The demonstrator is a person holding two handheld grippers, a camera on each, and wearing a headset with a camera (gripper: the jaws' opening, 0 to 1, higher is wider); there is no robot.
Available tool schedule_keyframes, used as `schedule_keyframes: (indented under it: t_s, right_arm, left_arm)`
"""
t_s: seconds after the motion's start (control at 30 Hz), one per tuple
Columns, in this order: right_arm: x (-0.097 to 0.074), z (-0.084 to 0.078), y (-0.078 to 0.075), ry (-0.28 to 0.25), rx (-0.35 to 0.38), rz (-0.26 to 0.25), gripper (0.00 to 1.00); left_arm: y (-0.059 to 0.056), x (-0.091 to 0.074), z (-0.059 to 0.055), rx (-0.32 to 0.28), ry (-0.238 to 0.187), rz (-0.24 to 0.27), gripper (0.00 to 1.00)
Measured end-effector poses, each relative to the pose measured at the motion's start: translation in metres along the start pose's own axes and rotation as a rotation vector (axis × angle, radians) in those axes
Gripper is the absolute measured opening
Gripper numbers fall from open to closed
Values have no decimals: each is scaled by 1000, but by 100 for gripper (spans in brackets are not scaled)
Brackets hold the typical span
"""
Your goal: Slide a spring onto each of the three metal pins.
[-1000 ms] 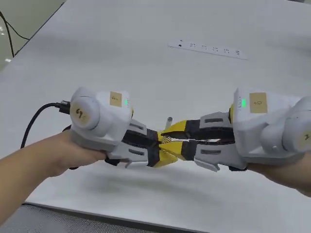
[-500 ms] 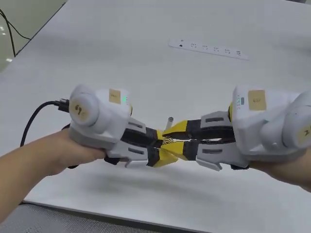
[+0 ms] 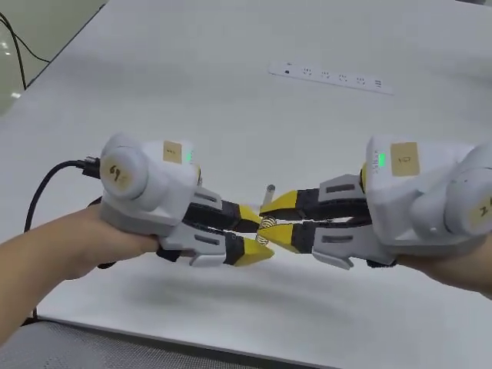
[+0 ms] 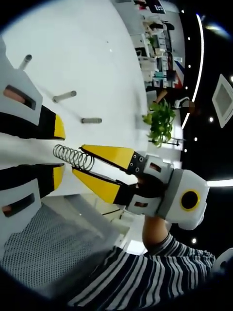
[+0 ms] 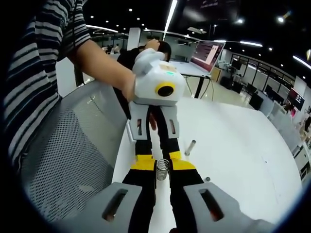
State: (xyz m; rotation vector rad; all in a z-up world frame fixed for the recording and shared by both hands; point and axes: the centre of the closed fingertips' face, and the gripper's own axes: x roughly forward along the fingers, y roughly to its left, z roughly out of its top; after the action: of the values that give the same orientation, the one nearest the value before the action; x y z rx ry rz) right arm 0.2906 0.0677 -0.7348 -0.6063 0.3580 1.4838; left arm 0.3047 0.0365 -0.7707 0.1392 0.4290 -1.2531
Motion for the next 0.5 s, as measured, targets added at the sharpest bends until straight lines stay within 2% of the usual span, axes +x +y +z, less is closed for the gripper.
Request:
schedule_keyframes:
  t_s: [0.07,0.2,0.5]
  right_arm:
    - [-1,-1,-1,0,0,-2,6]
    - [-2,-3,-3,5,2,-12,6]
    - [-3,-4,-14,6,-7,-41,6]
  left_arm:
    - [-1,-2,0,1,1,3,19]
    - [0,-8,0,-7,0,7,19]
    - [11,-25,-11,-35,11,52,22]
